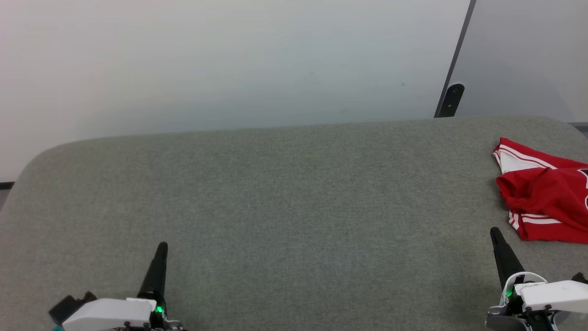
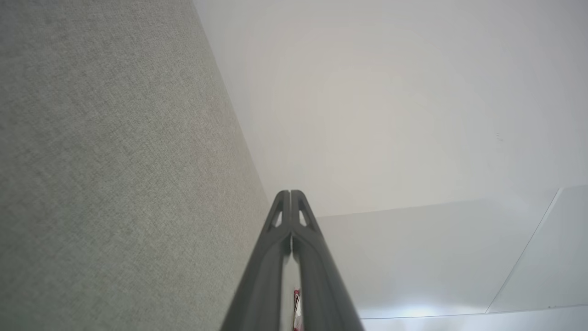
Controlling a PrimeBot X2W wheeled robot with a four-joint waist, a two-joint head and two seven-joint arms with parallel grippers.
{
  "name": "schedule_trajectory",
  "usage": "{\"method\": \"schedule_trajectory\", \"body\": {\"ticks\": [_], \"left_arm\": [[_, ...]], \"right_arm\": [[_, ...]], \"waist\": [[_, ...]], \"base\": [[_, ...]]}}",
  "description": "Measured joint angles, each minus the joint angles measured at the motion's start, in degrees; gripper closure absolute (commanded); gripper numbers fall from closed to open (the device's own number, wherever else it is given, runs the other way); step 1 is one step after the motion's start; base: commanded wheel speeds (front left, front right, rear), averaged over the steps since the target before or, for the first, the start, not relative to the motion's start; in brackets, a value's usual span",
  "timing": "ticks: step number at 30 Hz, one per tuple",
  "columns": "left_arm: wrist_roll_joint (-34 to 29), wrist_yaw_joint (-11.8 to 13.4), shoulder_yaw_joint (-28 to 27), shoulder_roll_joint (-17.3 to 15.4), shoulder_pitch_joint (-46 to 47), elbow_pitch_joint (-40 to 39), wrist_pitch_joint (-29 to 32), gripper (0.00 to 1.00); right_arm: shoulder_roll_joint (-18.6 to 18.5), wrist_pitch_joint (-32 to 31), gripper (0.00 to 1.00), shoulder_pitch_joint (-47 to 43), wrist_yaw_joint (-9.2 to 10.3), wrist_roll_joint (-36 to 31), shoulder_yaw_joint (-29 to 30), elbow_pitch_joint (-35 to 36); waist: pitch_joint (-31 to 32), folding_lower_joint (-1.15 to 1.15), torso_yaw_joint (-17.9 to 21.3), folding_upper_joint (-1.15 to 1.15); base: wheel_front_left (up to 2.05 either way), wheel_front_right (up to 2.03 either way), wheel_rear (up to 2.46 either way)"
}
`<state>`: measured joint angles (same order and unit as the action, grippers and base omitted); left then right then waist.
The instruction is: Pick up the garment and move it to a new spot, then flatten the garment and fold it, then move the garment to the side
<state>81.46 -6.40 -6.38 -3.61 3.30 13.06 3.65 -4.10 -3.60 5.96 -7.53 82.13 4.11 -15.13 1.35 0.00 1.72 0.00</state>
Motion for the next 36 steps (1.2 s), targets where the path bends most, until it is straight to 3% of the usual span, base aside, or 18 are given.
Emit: {"method": "schedule_trajectory", "body": {"ticks": [25,36], "left_arm": [[10.7,-0.9,-0.1,0.7,2.7,1.0,2.9,1.00],[10.9,-0.9,-0.1,0.7,2.7,1.0,2.9,1.00]], "right_arm": [[1.1,-3.0,1.00,0.2,0.00,9.9,2.4,1.0],[1.2,-3.0,1.00,0.2,0.00,10.2,2.5,1.0]], "waist": [[-1.5,0.00,-1.7,0.00],[-1.5,0.00,-1.7,0.00]], "base": [[0.00,0.00,0.00],[0.00,0.00,0.00]]}}
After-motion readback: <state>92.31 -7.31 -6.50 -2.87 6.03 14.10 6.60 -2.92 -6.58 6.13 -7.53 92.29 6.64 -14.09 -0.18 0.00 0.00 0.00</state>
